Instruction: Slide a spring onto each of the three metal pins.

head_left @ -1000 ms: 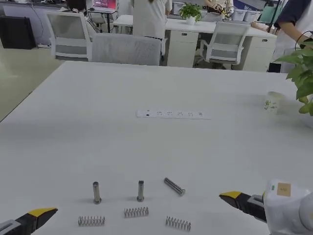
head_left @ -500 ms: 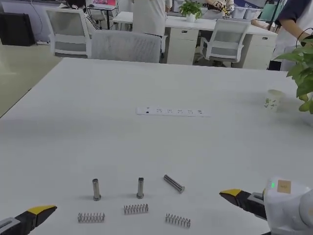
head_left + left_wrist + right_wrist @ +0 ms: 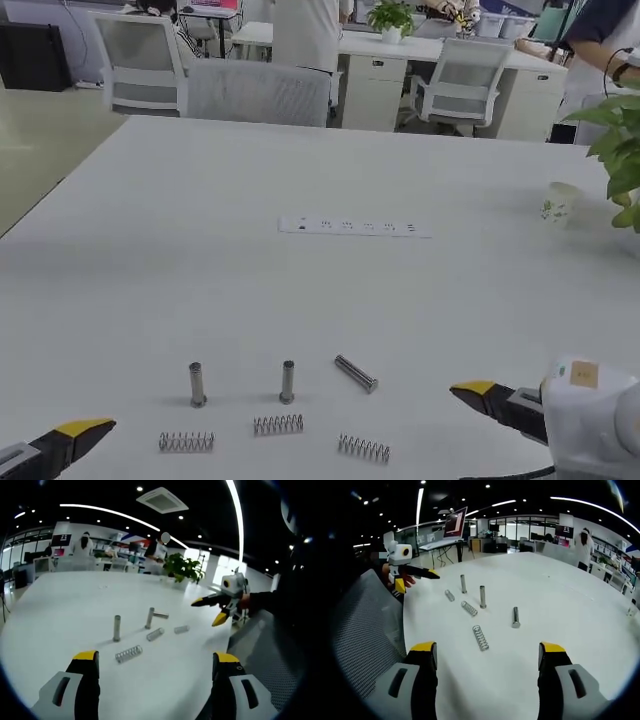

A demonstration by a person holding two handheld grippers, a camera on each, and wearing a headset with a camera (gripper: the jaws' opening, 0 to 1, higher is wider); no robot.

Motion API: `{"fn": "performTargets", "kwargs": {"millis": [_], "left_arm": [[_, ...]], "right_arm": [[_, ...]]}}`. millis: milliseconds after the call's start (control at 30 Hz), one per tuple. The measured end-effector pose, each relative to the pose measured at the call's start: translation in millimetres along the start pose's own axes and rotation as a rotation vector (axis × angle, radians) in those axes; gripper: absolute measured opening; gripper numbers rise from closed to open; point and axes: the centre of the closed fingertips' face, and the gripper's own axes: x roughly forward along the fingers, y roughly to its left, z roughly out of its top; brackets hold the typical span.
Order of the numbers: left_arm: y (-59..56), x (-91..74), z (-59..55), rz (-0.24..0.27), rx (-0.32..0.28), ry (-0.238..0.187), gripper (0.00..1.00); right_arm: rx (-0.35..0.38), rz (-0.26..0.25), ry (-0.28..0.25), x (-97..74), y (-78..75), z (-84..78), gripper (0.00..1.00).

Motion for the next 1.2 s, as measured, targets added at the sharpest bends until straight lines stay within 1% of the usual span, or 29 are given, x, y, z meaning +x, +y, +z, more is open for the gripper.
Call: {"fn": "performTargets", "kwargs": {"millis": [233, 300, 400, 667, 867, 1000, 1200], "left_arm": [[-1.1, 0.3, 0.6, 0.001, -0.001, 0.001, 0.91], [-1.2, 0.3, 0.4, 0.002, 0.000, 0.003, 0.91], [-1.5, 0.1, 0.6, 0.001, 0.000, 0.002, 0.90], [-1.1, -1.2, -0.4, 0.003, 0.000, 0.005, 0.90], [-1.5, -0.9, -0.2, 0.001, 0.004, 0.007, 0.90], [-2.0, -1.5, -0.6, 0.003, 0.005, 0.009, 0.90], [-1.9, -3.6, -1.2, 0.008, 0.003, 0.010, 0.90]], "right_arm": [[-0.002, 0.001, 0.000, 0.3, -1.0, 1.0, 0.83], [-0.005, -0.005, -0.004, -0.3, -3.6, 5.0, 0.83], [-0.007, -0.009, -0.025, -1.5, -9.2, 16.1, 0.83], [-0.029, -0.019, -0.010, 2.6, -21.6, 24.9, 0.81], [-0.062, -0.024, 0.012, 12.6, -32.3, 34.4, 0.77], [-0.070, -0.026, 0.024, 21.9, -37.1, 39.8, 0.74], [-0.080, -0.020, 0.050, 35.3, -43.1, 39.5, 0.72]]}}
